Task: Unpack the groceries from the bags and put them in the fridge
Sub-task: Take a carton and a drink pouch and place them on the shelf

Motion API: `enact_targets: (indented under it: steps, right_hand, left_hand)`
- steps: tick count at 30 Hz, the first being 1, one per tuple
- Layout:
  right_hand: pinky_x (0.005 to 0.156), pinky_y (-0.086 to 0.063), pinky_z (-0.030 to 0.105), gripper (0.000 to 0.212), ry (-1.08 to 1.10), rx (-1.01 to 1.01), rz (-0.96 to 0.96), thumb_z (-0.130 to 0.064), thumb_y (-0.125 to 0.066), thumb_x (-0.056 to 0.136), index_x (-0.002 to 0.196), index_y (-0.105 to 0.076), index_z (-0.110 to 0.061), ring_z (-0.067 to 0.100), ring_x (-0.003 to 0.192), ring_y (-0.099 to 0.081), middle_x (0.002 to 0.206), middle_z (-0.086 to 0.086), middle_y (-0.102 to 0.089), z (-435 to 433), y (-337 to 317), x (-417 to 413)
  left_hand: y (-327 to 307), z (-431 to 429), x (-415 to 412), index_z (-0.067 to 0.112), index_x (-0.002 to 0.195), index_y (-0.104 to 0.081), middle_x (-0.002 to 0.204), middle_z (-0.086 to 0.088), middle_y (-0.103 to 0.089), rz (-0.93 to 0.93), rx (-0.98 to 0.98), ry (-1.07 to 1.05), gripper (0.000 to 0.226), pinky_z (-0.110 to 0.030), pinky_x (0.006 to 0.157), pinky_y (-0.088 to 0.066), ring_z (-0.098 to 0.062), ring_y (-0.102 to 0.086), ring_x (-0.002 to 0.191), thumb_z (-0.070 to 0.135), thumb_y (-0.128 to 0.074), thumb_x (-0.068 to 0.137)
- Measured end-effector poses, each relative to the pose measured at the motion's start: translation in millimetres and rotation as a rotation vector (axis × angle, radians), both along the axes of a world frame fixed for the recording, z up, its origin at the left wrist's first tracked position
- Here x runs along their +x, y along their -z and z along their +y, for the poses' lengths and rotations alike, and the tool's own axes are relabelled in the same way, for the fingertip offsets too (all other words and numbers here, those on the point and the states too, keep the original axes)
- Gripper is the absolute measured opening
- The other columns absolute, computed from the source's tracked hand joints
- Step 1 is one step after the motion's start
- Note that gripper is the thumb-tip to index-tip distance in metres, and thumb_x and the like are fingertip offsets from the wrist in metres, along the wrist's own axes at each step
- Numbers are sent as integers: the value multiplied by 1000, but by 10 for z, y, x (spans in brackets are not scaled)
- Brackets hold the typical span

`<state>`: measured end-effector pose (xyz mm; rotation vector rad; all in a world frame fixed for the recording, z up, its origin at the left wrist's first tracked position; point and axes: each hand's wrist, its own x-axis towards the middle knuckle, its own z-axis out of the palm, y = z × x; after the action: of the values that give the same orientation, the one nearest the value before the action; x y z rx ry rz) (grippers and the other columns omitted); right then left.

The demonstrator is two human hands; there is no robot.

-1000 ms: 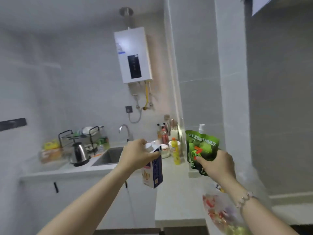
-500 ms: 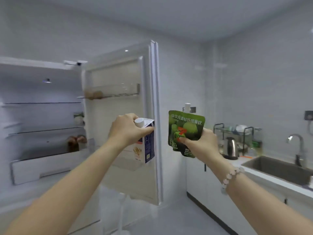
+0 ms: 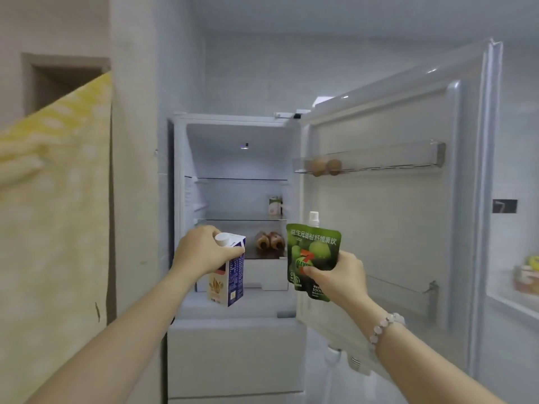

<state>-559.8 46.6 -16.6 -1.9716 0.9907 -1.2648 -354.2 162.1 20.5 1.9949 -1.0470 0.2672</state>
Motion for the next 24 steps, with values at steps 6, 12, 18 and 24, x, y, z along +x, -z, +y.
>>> enact_targets:
  steps: [6,12,18,24]
  right_hand:
    - [75,-56,33,17,-31,36,5,-28,-76,74,84,-64,-23,18,85,-64,84,-3,-66,-260,113,819]
    - [74,-55,31,21,-70,6,28,-28,-76,76,87,-59,-22,15,85,-61,85,-5,-62,-711,17,1453]
    - [71,-53,28,26,-151,-10,6,-26,-75,78,98,-65,-16,13,84,-60,92,-1,-66,-1337,51,2152]
    - [76,-53,31,17,-145,-5,-13,-27,-76,76,84,-62,-24,17,87,-63,83,-5,-63,-2083,-117,2615]
  left_hand:
    - [149,-75,657,20,83,-60,74,9,-56,6,47,-77,31,-17,45,-33,-4,-53,63,43,-75,69]
    - [167,-371,1203,20,84,-59,81,4,-59,-23,56,-131,35,-21,50,-34,-18,-56,77,47,-75,68]
    - [215,-933,1718,21,94,-61,88,5,-61,-15,50,-156,40,-23,56,-41,-16,-58,80,48,-75,68]
    - [85,-1734,2117,20,86,-61,89,0,-64,0,57,-125,33,-26,61,-39,-18,-55,81,45,-76,69]
